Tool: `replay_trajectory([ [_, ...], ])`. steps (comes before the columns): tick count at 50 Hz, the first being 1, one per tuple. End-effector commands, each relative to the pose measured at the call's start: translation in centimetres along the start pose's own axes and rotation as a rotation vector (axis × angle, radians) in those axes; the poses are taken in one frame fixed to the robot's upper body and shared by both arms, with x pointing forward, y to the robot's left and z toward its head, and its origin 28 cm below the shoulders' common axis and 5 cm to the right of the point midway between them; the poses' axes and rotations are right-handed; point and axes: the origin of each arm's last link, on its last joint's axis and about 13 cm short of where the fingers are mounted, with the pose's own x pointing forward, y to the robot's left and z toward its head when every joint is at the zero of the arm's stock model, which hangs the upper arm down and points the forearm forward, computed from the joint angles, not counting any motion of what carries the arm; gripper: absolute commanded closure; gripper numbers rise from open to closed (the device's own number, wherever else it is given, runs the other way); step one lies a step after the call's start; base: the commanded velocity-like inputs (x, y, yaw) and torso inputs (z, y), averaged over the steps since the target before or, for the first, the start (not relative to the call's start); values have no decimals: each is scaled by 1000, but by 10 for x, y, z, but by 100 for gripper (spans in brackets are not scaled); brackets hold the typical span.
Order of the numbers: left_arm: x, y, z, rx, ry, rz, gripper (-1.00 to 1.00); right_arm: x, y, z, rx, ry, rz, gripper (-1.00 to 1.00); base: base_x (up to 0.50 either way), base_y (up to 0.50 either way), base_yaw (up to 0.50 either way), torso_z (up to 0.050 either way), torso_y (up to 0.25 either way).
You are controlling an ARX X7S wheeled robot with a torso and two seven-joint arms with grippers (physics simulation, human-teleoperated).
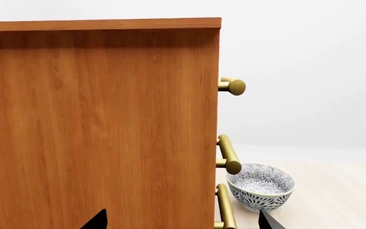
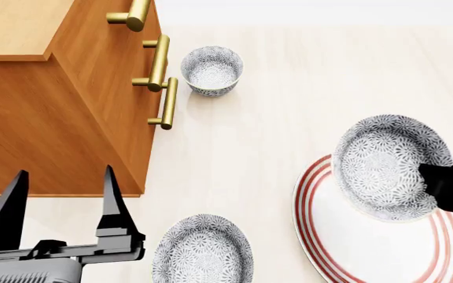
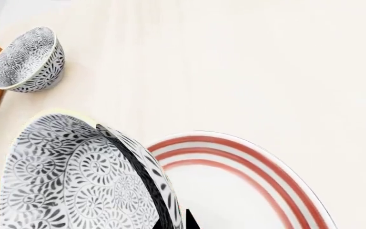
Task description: Put the bowl in the middle on the plate.
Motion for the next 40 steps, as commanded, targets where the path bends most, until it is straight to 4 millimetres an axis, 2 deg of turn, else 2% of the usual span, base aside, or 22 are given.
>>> replay_trajectory([
  [1,0,0,-1,0,3,-1,-100,1,-11,-15,42,-1,-23,100,0,0,0,0,0],
  [14,0,0,-1,2,2,-1,-100,14,-18,-33,76,24,-20,100,0,0,0,0,1],
  [40,0,-1,-2,5,6,-4,-100,25,-32,-51,119,45,-60,100,0,0,0,0,0],
])
